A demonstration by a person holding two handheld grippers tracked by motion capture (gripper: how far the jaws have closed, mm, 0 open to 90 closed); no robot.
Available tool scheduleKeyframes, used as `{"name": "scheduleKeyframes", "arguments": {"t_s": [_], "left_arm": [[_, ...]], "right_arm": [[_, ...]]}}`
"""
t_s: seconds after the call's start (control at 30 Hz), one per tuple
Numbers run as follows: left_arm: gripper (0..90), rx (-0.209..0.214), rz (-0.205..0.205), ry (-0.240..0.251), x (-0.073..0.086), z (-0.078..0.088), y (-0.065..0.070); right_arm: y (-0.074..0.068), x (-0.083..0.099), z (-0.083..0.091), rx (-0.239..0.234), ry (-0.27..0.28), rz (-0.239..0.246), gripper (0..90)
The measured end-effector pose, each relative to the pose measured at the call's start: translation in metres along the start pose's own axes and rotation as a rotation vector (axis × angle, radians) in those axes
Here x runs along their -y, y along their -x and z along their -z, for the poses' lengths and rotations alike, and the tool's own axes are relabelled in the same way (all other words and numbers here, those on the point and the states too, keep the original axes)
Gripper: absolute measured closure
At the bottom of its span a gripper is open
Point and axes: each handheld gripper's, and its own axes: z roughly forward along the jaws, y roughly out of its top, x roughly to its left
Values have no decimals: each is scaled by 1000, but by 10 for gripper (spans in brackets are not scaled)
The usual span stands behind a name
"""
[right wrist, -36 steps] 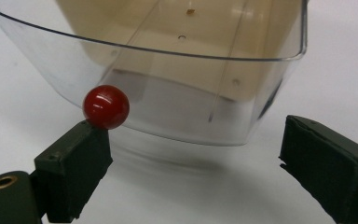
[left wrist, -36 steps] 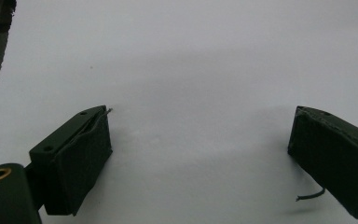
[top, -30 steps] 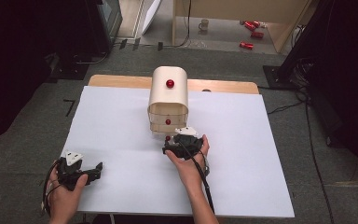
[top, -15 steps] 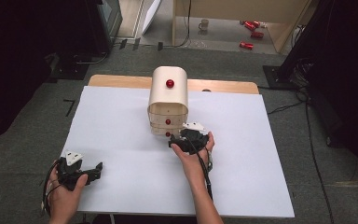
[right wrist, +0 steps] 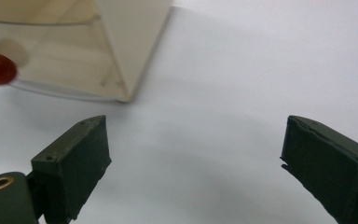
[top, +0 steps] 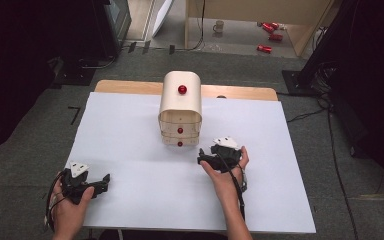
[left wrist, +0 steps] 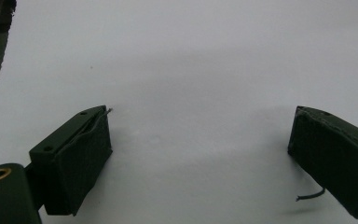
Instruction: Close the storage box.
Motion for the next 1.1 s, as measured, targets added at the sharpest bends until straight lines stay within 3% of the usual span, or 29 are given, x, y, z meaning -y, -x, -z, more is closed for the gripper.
{"name": "scheduleKeyframes", "arguments": {"t_s": [0.7,1.1], "left_arm": [[57,-1,0,2,0,0,0],[57,-1,0,2,0,0,0]], "right_arm": [[108,57,61,65,-30,-41,28],[145,86,78,112,-74,-78,28]]}}
